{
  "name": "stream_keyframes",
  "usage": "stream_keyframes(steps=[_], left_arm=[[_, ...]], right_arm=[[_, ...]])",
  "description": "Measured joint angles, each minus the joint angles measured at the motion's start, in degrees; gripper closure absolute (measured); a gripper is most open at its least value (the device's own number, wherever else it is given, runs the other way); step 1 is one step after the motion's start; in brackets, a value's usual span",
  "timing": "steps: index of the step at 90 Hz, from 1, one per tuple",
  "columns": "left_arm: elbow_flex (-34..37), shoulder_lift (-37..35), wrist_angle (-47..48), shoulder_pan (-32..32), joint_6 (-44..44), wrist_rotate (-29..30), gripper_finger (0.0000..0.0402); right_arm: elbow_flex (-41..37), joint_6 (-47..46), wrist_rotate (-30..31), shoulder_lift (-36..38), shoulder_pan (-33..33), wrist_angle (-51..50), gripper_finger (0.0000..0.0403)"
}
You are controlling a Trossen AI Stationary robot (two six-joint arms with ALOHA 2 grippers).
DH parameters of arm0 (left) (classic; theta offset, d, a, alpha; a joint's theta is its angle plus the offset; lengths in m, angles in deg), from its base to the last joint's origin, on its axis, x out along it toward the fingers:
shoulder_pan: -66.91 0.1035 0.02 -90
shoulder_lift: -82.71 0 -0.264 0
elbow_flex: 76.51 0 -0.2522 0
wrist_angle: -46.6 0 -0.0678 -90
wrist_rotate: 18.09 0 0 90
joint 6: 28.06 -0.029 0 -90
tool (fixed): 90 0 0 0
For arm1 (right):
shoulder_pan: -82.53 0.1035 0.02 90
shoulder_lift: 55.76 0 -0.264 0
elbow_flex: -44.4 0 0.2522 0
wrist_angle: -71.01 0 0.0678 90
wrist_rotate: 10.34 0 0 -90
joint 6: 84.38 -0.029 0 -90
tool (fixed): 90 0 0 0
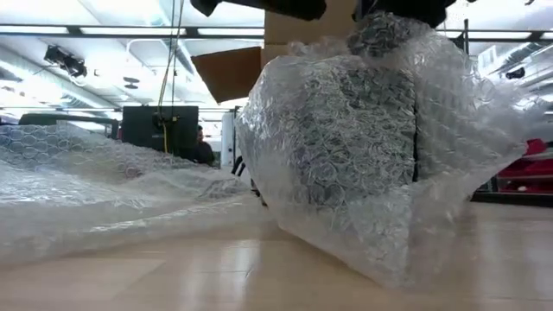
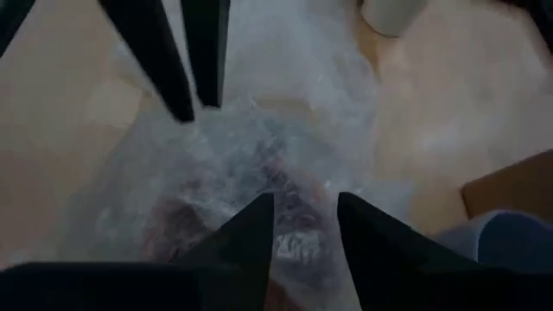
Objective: Wrap mug
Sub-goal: Wrap the black mug with the top bubble wrap
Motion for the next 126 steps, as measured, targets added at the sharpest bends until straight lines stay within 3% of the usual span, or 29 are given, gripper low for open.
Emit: stream_keyframes(steps=[20,37,59,76,85,92,103,118,126], left_arm=[[2.12,0.43,-0.82,3.21,2.29,-0.87,0.0387],[4.28,1.69,-6.03,6.25,1.40,-12.17,0.0387],[4.28,1.75,-5.76,7.17,1.40,-13.83,0.0387],[4.28,1.77,-5.71,7.53,1.44,-13.96,0.0387],[4.28,1.77,-5.79,8.24,1.44,-14.02,0.0387],[4.28,1.78,-5.74,8.75,1.44,-14.14,0.0387],[4.28,1.81,-5.81,9.18,1.39,-14.22,0.0387],[4.28,1.81,-5.74,9.23,1.05,-16.28,0.0387],[4.28,1.81,-5.74,9.26,0.02,-17.71,0.0387]], right_arm=[[0.00,1.63,-1.76,0.00,-0.80,0.16,0.0298],[0.16,2.24,-1.29,0.55,-1.01,-0.79,0.0300],[5.26,1.15,-0.95,4.47,-0.76,-12.38,0.0302],[6.67,-7.41,-15.08,8.60,1.59,-15.76,0.0302],[6.65,-13.15,-23.42,8.32,3.00,-16.03,0.0303],[6.49,-16.94,-26.54,6.72,4.02,-15.65,0.0303],[5.04,-22.40,-26.49,2.47,4.51,-16.16,0.0303],[4.76,-22.29,-17.41,-1.38,2.15,-19.03,0.0304],[4.93,-21.12,-16.01,-1.02,0.44,-19.23,0.0305]])
